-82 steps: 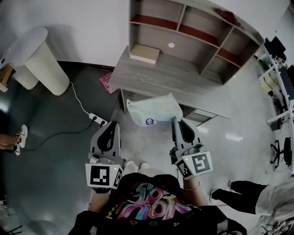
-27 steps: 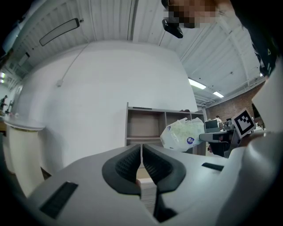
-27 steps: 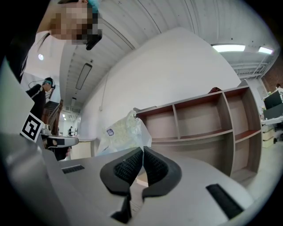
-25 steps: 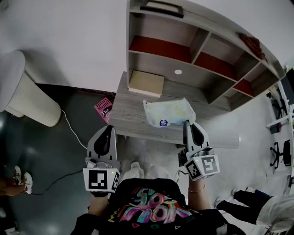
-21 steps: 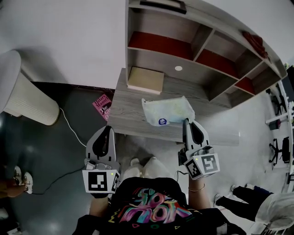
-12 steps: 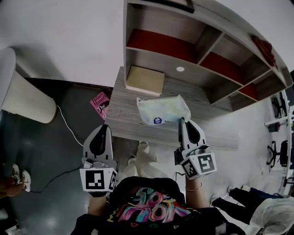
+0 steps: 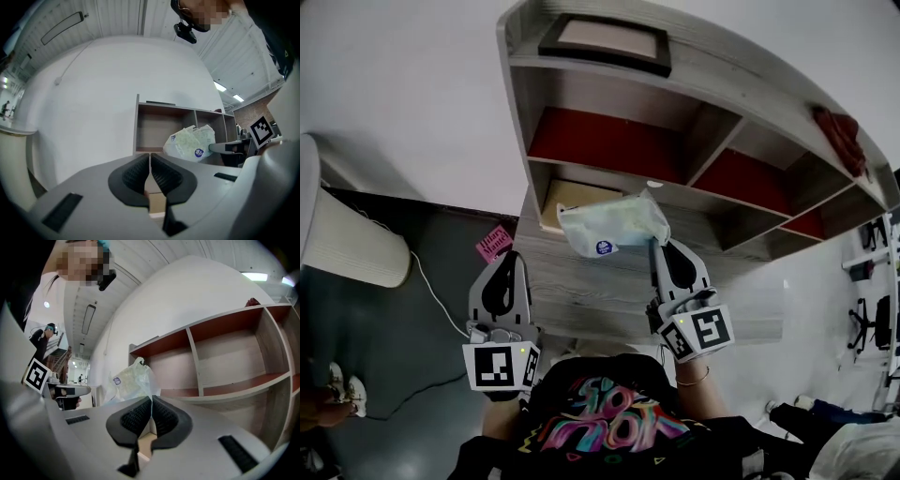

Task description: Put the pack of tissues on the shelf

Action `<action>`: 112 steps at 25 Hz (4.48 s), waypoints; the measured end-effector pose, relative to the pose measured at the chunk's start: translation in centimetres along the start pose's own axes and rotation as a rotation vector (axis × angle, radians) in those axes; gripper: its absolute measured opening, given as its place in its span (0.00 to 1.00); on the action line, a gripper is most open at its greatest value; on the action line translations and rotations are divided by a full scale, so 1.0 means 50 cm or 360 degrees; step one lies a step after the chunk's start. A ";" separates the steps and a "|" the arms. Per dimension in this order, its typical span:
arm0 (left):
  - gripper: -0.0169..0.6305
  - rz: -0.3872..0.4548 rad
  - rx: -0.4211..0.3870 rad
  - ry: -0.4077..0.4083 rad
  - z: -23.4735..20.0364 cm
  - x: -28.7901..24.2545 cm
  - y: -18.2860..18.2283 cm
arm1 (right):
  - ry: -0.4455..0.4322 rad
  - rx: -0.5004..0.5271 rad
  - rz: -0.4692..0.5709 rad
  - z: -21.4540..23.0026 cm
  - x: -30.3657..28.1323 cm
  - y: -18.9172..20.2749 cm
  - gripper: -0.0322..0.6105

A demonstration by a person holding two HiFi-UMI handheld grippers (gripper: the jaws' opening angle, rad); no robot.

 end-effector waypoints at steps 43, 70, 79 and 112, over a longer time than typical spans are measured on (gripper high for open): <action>0.08 0.0020 -0.0011 0.0271 0.001 -0.187 -0.024 | 0.0148 -0.0074 0.0111 0.074 -0.104 -0.062 0.08; 0.08 -0.0025 0.0020 0.0317 0.024 -0.193 0.001 | 0.0288 0.0024 0.0263 0.113 -0.212 -0.096 0.08; 0.08 -0.0034 0.0019 0.0321 0.033 -0.188 0.003 | 0.0384 0.0092 0.0209 0.114 -0.250 -0.096 0.08; 0.08 -0.0003 0.0001 0.0305 0.031 -0.173 -0.010 | 0.0355 0.0042 0.0000 0.118 -0.270 -0.055 0.21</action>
Point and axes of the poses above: the fingertips, and each gripper's own axes: x backward along the fingers, z to its right, y out of its underside, the point moved 2 cm from there along x, backward along the fingers, and after that the axes turned 12 degrees about -x, right-handed, at the moved point
